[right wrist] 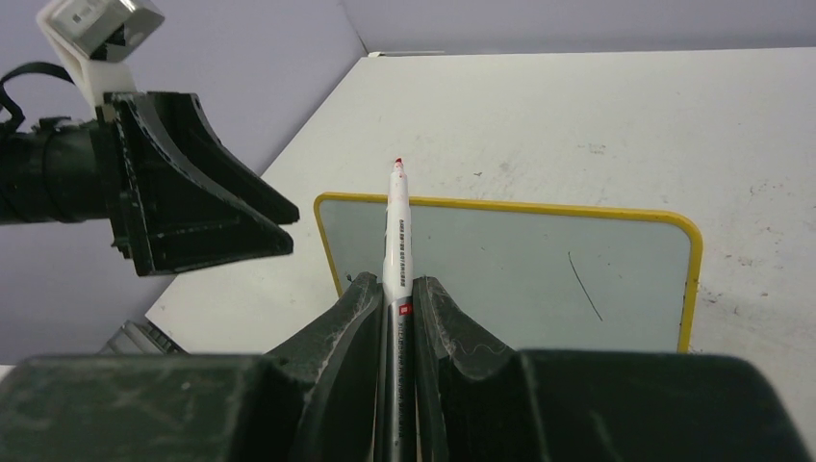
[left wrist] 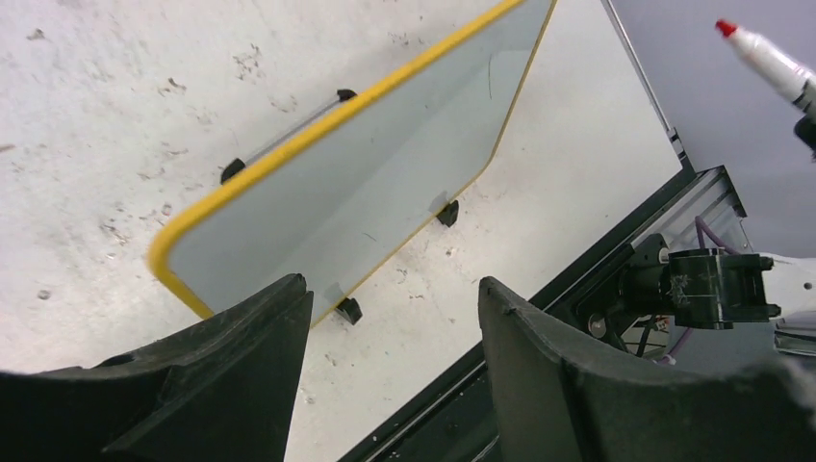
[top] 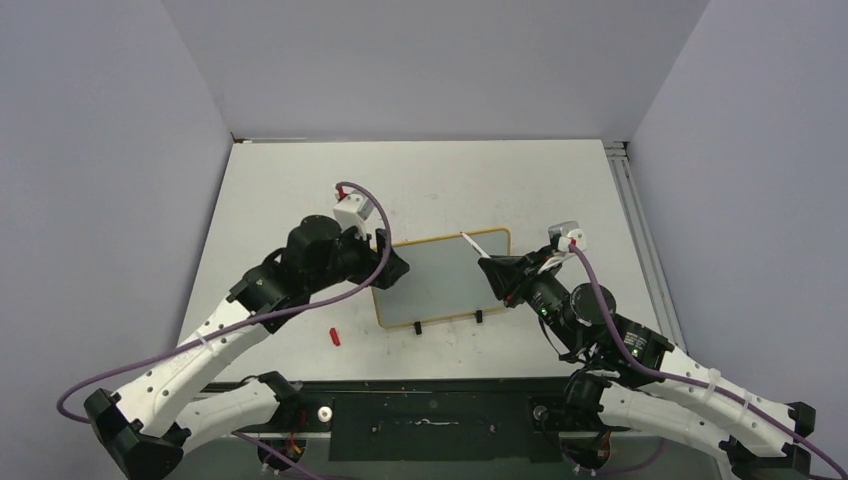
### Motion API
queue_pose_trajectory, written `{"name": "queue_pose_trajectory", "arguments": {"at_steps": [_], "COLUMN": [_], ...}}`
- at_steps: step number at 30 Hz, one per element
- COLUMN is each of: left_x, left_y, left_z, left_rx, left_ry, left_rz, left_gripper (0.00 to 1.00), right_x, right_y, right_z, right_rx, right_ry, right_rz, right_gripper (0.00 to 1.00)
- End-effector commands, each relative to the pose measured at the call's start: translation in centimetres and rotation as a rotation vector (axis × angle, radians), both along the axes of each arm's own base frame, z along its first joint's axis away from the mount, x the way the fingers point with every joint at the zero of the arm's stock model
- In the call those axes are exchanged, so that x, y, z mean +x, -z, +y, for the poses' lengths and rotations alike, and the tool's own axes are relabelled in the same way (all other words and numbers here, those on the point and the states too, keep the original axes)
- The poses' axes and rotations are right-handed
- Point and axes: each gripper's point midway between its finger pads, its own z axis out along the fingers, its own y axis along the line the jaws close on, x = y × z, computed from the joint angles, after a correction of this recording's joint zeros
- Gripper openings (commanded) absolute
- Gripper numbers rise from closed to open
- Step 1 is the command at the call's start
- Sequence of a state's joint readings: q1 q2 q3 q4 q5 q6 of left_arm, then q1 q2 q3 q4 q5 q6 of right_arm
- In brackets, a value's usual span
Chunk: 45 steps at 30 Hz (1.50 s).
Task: Write a sentence on the whiteboard
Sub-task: Move the whiteboard to the center of the board, then write a sentence on the whiteboard.
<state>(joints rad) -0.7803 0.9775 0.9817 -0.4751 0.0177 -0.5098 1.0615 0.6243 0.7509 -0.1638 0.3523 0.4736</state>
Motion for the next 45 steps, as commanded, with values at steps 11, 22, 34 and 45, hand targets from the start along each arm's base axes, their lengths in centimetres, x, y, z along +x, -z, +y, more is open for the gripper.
{"name": "queue_pose_trajectory", "arguments": {"at_steps": [11,22,34,45], "left_x": [5.6,4.5,4.9,5.0], "left_y": [-4.4,1.0,3.5,4.7], "left_z": [8.8,8.0,7.2,6.0], "left_rx": [-0.130,-0.205,-0.204,-0.183], "left_ry": [-0.042,0.158,0.161,0.181], "left_rz": [-0.137,-0.082,0.009,0.060], "left_gripper": [0.71,0.73,0.66,0.46], "right_x": [0.2,-1.2,-0.6,1.0], "right_y": [0.8,3.0,5.3,6.6], "right_z": [2.0,7.7,13.2,14.0], "right_rx": [-0.060,-0.097,-0.092,-0.122], "right_ry": [-0.055,-0.175,-0.231,-0.188], "right_rz": [-0.019,-0.026,-0.017,-0.018], "right_gripper": [0.05,0.05,0.05,0.05]}}
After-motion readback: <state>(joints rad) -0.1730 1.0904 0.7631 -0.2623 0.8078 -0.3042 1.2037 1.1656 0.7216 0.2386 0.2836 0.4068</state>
